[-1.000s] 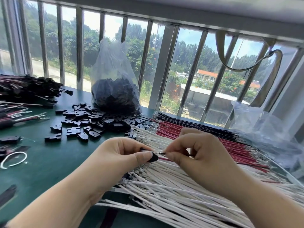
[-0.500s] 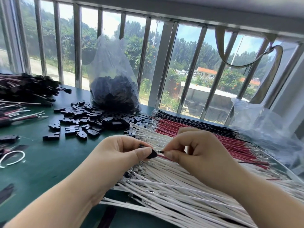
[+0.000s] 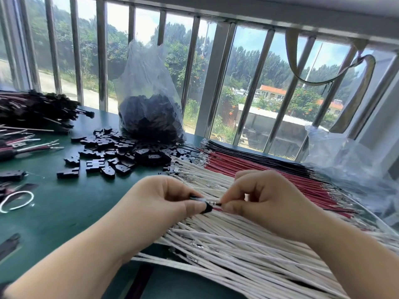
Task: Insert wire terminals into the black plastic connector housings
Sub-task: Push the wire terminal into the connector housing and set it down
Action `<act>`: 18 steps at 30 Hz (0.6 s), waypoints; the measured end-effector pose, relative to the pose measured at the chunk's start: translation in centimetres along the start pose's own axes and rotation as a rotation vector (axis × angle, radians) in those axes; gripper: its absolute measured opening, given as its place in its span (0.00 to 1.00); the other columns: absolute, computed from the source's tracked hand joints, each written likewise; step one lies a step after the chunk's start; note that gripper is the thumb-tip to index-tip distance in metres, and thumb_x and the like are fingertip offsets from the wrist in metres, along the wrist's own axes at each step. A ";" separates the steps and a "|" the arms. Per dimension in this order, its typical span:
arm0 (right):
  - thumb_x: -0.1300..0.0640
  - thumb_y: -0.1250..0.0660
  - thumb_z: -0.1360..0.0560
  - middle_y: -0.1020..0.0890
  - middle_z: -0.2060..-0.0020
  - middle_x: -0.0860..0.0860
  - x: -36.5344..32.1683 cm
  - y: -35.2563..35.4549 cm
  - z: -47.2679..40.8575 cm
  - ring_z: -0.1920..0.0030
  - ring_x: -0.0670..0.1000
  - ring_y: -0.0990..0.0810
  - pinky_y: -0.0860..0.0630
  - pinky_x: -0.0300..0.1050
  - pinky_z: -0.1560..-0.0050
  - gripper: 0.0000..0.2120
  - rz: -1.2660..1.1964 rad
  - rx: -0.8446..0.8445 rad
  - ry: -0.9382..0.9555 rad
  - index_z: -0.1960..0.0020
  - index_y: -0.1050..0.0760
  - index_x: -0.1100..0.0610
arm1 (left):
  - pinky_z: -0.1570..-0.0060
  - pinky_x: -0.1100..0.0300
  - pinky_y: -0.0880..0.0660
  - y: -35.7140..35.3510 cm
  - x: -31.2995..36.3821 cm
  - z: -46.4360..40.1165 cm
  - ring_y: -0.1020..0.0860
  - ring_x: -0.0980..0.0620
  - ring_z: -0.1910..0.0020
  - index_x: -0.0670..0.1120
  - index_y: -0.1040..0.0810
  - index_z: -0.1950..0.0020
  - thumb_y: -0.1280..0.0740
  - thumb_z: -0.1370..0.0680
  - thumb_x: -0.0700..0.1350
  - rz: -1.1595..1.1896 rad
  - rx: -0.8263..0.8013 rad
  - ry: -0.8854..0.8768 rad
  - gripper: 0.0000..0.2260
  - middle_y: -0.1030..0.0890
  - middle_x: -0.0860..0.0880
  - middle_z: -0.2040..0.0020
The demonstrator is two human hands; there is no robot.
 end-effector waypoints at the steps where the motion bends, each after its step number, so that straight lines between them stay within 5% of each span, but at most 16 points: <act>1: 0.58 0.25 0.32 0.22 0.68 0.41 0.0 0.3 0.0 0.68 0.39 0.26 0.32 0.27 0.66 0.08 -0.047 0.019 0.002 0.62 0.17 0.45 | 0.77 0.73 0.34 0.2 0.1 0.0 0.29 0.62 0.77 0.53 0.15 0.63 0.25 0.39 0.50 0.075 0.010 0.010 0.07 0.19 0.53 0.72; 7: 0.60 0.25 0.32 0.21 0.68 0.39 -0.3 0.2 0.2 0.68 0.38 0.25 0.31 0.27 0.67 0.08 -0.020 0.050 -0.002 0.63 0.17 0.47 | 0.70 0.67 0.32 -0.3 0.2 0.2 0.29 0.58 0.72 0.57 0.16 0.62 0.24 0.38 0.54 -0.101 0.002 -0.046 0.07 0.17 0.46 0.68; 11: 0.58 0.25 0.31 0.21 0.68 0.39 -0.9 0.1 0.0 0.67 0.39 0.25 0.30 0.28 0.64 0.06 0.008 0.043 0.023 0.63 0.18 0.47 | 0.70 0.71 0.30 0.1 0.5 0.1 0.24 0.59 0.70 0.55 0.15 0.60 0.26 0.45 0.57 0.075 0.029 -0.052 0.15 0.15 0.50 0.65; 15: 0.59 0.26 0.31 0.23 0.68 0.37 -0.8 -0.5 0.2 0.66 0.38 0.26 0.30 0.28 0.64 0.05 0.029 0.026 0.014 0.63 0.17 0.50 | 0.71 0.71 0.32 -0.2 0.5 0.1 0.27 0.60 0.73 0.57 0.16 0.61 0.24 0.36 0.50 -0.071 0.043 -0.064 0.05 0.16 0.47 0.67; 18: 0.55 0.26 0.31 0.22 0.68 0.38 -0.4 -0.1 0.0 0.67 0.38 0.26 0.31 0.28 0.65 0.04 0.012 0.075 -0.011 0.62 0.17 0.47 | 0.77 0.70 0.37 -0.1 0.5 -0.1 0.33 0.60 0.77 0.56 0.15 0.61 0.25 0.39 0.54 -0.021 0.042 -0.043 0.08 0.21 0.51 0.74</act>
Point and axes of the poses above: each hand's wrist, its own z-axis away from the middle knuckle, its own y-axis out of the back of the hand, x = y × z, the point moved 9 cm from there along -z, towards the middle knuckle
